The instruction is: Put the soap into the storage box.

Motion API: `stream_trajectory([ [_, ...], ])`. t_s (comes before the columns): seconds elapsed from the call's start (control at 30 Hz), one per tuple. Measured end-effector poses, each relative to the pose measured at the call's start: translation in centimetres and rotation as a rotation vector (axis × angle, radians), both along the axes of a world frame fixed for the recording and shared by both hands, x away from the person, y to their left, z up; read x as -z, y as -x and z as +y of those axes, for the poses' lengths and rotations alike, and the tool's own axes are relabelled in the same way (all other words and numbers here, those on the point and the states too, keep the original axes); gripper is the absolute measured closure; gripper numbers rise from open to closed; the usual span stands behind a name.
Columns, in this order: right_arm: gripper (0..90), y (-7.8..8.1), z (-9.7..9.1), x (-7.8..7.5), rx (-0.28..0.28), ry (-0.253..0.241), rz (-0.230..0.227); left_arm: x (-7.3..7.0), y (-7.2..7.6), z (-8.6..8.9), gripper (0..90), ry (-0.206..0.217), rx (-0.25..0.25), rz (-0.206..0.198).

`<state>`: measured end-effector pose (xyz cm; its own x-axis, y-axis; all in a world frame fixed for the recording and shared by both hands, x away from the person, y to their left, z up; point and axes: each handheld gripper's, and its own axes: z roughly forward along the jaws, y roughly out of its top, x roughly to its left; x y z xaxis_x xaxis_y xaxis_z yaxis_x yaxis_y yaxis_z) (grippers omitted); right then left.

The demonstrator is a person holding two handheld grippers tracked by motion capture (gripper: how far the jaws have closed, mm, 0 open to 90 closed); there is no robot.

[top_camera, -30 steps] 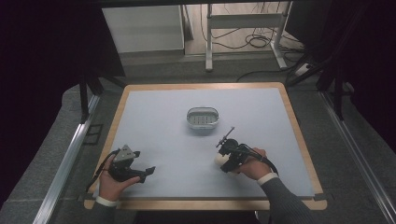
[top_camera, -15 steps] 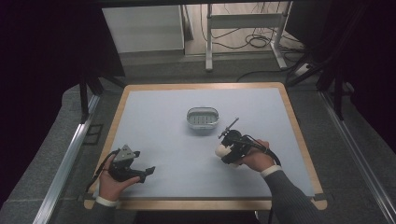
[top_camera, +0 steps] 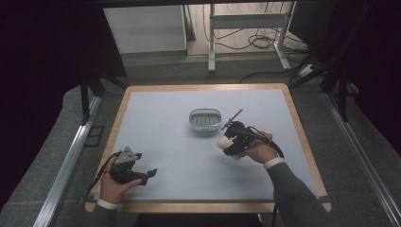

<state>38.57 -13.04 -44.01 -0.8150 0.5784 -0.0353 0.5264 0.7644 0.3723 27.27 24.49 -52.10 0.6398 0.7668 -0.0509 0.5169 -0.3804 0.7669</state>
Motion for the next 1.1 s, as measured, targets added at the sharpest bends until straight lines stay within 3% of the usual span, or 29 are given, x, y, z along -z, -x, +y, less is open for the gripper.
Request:
stream_trajectory([
  [0.73,49.5,-3.2,1.1,-1.4,-0.02,0.006,-0.034,0.0,0.0,0.1,11.1,0.0,-0.001,-0.002],
  [1.1,49.5,-4.6,2.0,-1.4,-0.039,0.012,-0.026,0.0,0.0,0.1,11.1,-0.001,0.001,-0.002],
])
